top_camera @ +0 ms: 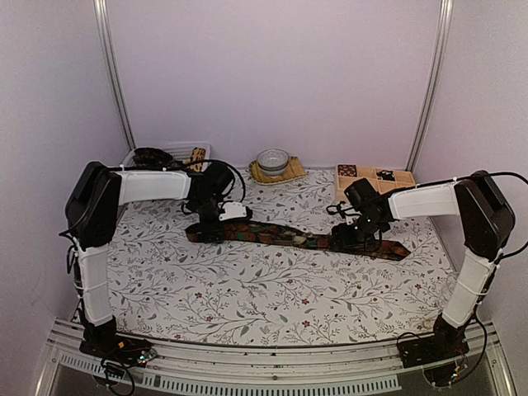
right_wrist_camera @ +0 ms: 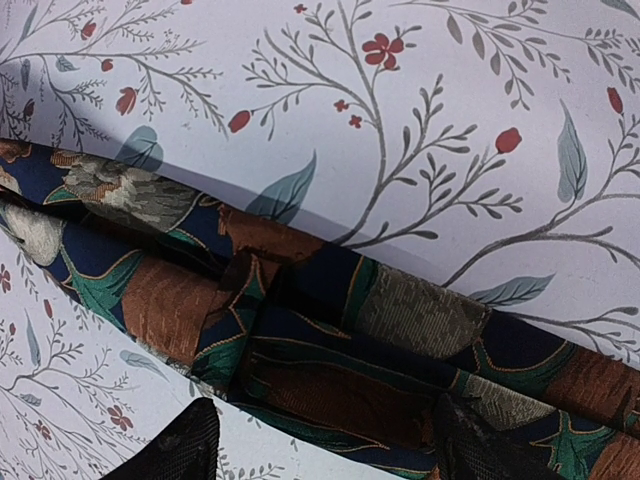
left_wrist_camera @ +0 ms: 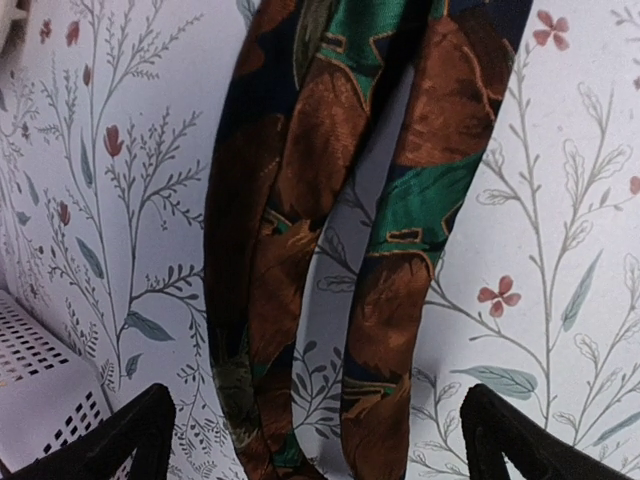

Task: Roll the ties
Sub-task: Flatten out the tie at the center of the board.

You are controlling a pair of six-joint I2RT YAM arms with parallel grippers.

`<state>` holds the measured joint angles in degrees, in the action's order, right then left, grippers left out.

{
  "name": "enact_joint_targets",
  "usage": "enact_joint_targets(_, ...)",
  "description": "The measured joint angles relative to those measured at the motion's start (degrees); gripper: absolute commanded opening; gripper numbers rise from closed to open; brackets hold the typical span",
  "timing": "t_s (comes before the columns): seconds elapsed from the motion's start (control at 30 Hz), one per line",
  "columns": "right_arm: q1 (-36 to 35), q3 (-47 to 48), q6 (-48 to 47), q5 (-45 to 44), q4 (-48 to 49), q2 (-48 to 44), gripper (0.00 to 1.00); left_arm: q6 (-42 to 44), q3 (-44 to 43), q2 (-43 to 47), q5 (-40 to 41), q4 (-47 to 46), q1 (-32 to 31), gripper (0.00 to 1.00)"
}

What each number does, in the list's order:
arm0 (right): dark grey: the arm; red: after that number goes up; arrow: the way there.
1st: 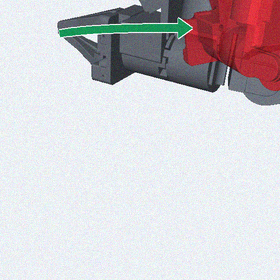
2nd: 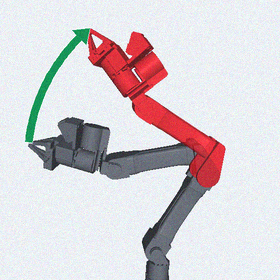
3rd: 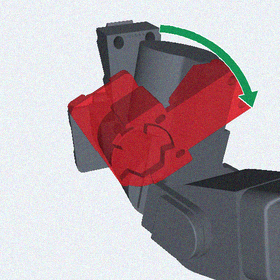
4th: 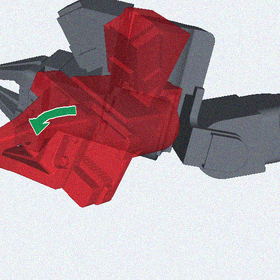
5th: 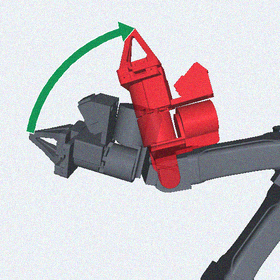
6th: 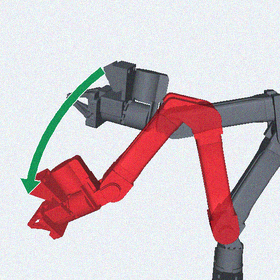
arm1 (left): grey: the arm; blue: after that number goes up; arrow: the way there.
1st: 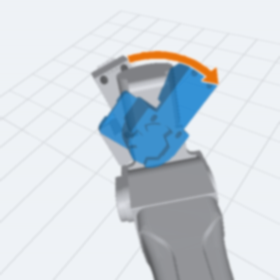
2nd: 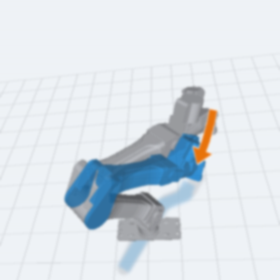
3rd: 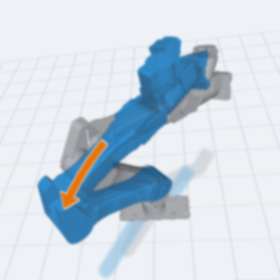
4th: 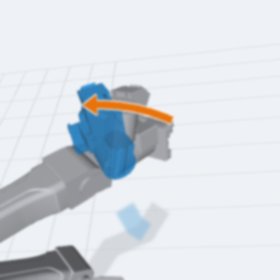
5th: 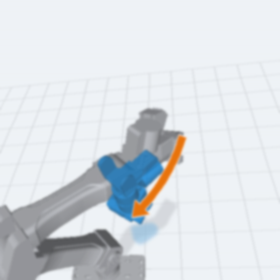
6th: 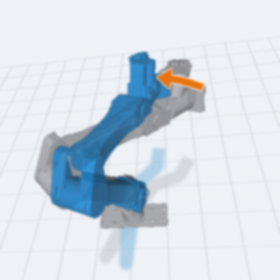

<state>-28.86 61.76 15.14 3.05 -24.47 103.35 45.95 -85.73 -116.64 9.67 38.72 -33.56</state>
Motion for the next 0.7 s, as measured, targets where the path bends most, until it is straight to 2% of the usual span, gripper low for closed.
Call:
enact_joint_targets(0.17,0.0,0.0,0.02,0.09,-0.04,-0.07,0.73,2.1,0.0,-2.19,-1.2,-2.01,0.68,0.95)
enact_joint_targets(0.2,0.0,-0.02,0.02,0.2,-0.13,-0.11,0.73,2.45,-0.04,-2.47,-1.27,-2.45,0.79,0.89)
enact_joint_targets(0.27,0.0,-0.22,0.04,0.33,-0.26,-0.33,0.73,2.49,-0.13,-2.99,-1.46,-2.95,0.98,0.53)
enact_joint_targets(0.33,0.0,-0.44,0.04,0.46,-0.55,-0.57,0.73,2.78,-0.92,-3.89,-2.21,-2.67,1.25,0.36)
enact_joint_targets(0.57,0.0,-1.09,0.07,-0.04,-1.92,-1.95,0.74,1.68,-5.16,-5.88,-8.63,2.01,2.1,0.1)
enact_joint_targets(0.63,0.0,-1.09,0.17,-0.85,-2.36,-2.43,0.74,1.03,-6.58,-5.88,-11.26,4.76,2.12,0.0)
enact_joint_targets(0.7,0.0,-1.09,0.31,-1.57,-2.67,-2.97,0.74,-0.42,-8.0,-5.88,-13.38,7.56,2.12,0.0)
